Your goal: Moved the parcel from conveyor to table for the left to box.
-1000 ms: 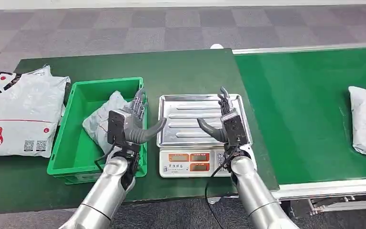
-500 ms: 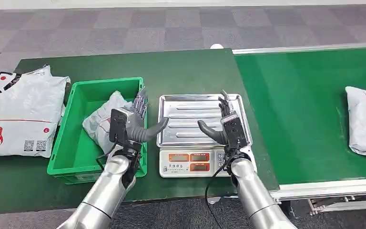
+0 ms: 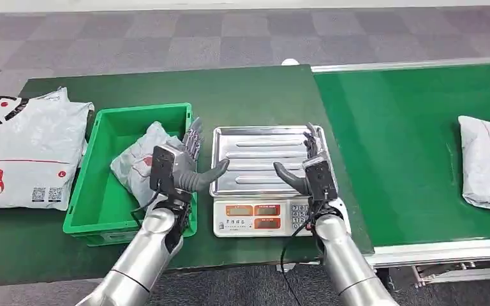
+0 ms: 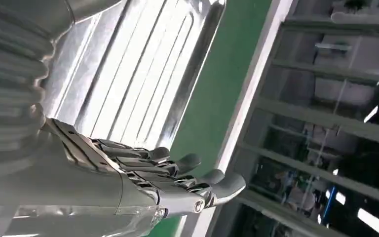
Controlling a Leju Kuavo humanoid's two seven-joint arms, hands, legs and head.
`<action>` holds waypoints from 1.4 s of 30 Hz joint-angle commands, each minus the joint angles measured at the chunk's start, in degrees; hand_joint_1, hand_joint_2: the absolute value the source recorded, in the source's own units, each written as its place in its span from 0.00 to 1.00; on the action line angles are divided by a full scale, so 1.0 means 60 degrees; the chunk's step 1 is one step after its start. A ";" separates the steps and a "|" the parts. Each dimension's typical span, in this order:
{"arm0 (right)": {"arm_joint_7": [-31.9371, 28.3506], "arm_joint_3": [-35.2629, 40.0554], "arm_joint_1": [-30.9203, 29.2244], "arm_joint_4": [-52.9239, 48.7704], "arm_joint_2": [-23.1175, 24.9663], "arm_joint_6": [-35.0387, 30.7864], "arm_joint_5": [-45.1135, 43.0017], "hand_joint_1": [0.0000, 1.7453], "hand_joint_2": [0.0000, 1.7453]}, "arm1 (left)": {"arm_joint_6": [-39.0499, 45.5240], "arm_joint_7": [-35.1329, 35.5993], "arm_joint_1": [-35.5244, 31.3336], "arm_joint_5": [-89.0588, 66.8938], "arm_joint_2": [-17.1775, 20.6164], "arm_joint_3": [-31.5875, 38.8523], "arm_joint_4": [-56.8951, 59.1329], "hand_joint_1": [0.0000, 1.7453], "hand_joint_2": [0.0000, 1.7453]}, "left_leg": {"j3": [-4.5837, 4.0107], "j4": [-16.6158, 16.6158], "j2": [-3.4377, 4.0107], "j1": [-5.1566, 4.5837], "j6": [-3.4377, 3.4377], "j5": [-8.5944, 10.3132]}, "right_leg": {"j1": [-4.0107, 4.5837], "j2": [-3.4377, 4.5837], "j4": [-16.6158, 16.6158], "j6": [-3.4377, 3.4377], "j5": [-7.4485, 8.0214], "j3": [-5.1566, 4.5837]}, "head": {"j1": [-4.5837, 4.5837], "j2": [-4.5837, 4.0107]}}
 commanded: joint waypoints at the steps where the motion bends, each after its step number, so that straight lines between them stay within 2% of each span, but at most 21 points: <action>1: 0.0246 -0.1689 -0.1364 0.2019 -0.0707 -0.0465 0.0881 0.00 1.00 | -0.0035 0.0115 0.0361 -0.0226 0.0234 -0.0108 -0.0353 0.00 1.00 | 0.0053 -0.0020 0.0003 0.0003 0.0003 -0.0007 | 0.0003 0.0010 -0.0031 -0.0002 0.0000 0.0058 | 0.0000 0.0000; 5: 0.0302 -0.2377 -0.2030 0.3056 -0.1125 -0.0945 0.1394 0.00 1.00 | 0.0041 0.0096 0.0558 -0.0323 0.0236 0.0112 -0.0481 0.00 1.00 | 0.0046 -0.0016 0.0012 -0.0004 0.0003 -0.0005 | -0.0004 0.0019 -0.0023 -0.0001 0.0003 0.0050 | 0.0000 -0.0004; 8: 0.0280 -0.2896 -0.2416 0.3924 -0.1597 -0.1919 0.2373 0.00 1.00 | 0.0035 0.0009 0.0615 -0.0421 0.0171 0.0316 -0.0438 0.00 1.00 | 0.0031 -0.0010 -0.0010 -0.0002 0.0002 0.0000 | -0.0003 -0.0005 -0.0017 0.0001 0.0002 0.0040 | 0.0000 0.0000; 14: 0.0667 -0.3560 -0.2074 0.4832 -0.2921 -0.3408 0.3500 0.00 1.00 | 0.0002 -0.0009 0.0688 -0.0484 0.0035 0.0330 -0.0474 0.00 1.00 | 0.0045 -0.0012 -0.0060 0.0004 0.0006 -0.0005 | 0.0004 -0.0050 -0.0034 0.0005 -0.0006 0.0076 | 0.0000 0.0000; 16: 0.1045 -0.3773 -0.1930 0.5141 -0.3208 -0.3978 0.4384 0.00 1.00 | 0.0035 -0.0001 0.0743 -0.0514 0.0010 0.0360 -0.0544 0.00 1.00 | 0.0034 -0.0007 -0.0064 0.0000 0.0007 -0.0005 | 0.0000 -0.0056 -0.0029 0.0006 -0.0006 0.0065 | 0.0000 -0.0003; 19: 0.1630 -0.4915 -0.1622 0.4783 -0.3181 -0.3978 0.6242 0.00 1.00 | 0.0021 -0.0001 0.0903 -0.0545 0.0091 0.0413 -0.0737 0.00 1.00 | 0.0035 -0.0006 -0.0070 -0.0006 0.0015 -0.0016 | -0.0006 -0.0059 -0.0027 0.0012 -0.0014 0.0068 | 0.0000 0.0000; 28: 0.1637 -0.4931 -0.1651 0.4789 -0.3153 -0.3978 0.6281 0.00 1.00 | 0.0016 0.0000 0.0910 -0.0544 0.0107 0.0422 -0.0755 0.00 1.00 | 0.0041 -0.0006 -0.0020 -0.0003 0.0016 -0.0033 | -0.0001 -0.0004 -0.0028 0.0007 -0.0007 0.0053 | 0.0000 0.0000; 39: 0.1637 -0.4931 -0.1651 0.4789 -0.3153 -0.3978 0.6281 0.00 1.00 | 0.0016 0.0000 0.0910 -0.0544 0.0107 0.0422 -0.0755 0.00 1.00 | 0.0032 -0.0002 -0.0012 -0.0006 0.0016 -0.0031 | -0.0006 -0.0006 -0.0020 0.0009 -0.0009 0.0044 | 0.0000 -0.0004; 41: 0.1637 -0.4931 -0.1651 0.4789 -0.3153 -0.3978 0.6281 0.00 1.00 | 0.0016 0.0000 0.0910 -0.0544 0.0107 0.0422 -0.0755 0.00 1.00 | 0.0123 -0.0050 0.0006 0.0002 0.0010 -0.0041 | 0.0003 0.0020 -0.0078 -0.0003 -0.0008 0.0134 | 0.0000 -0.0004; 42: 0.1637 -0.4931 -0.1651 0.4789 -0.3153 -0.3978 0.6281 0.00 1.00 | 0.0016 0.0000 0.0910 -0.0544 0.0107 0.0422 -0.0755 0.00 1.00 | 0.0063 -0.0014 0.0000 -0.0004 0.0013 -0.0037 | -0.0004 0.0009 -0.0032 0.0004 -0.0011 0.0072 | 0.0000 0.0000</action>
